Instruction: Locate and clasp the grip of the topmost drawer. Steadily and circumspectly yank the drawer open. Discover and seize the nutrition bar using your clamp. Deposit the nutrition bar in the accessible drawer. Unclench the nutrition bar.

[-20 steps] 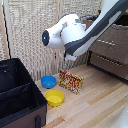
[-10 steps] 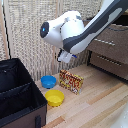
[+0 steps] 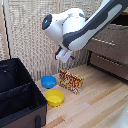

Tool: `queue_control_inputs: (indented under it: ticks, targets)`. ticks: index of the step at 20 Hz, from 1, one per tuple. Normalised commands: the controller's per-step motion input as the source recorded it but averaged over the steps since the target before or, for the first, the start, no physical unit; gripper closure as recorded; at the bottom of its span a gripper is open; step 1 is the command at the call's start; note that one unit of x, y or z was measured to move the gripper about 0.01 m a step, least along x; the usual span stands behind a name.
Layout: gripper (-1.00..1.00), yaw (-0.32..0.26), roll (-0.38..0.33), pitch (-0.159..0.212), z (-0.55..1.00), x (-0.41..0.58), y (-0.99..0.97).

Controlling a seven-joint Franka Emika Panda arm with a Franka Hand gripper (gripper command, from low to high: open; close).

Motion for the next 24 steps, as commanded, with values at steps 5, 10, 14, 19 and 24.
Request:
queue_control_inputs:
  ticks: [5, 10, 14, 19, 24]
  targets:
    - [-1.0, -0.082, 0.363, 0.09, 0.05, 0.138, -0.23]
    - [-1.0, -0.065, 0.375, 0.147, -0.02, 0.092, -0.16]
    - [-1.0, -0.074, 0.346, 0.192, -0.01, 0.084, -0.11]
    - [-1.0, -0.12, 0.196, 0.153, -0.19, -0.006, -0.02]
    - [-1.0, -0.092, 0.101, 0.067, -0.3, -0.054, -0.1]
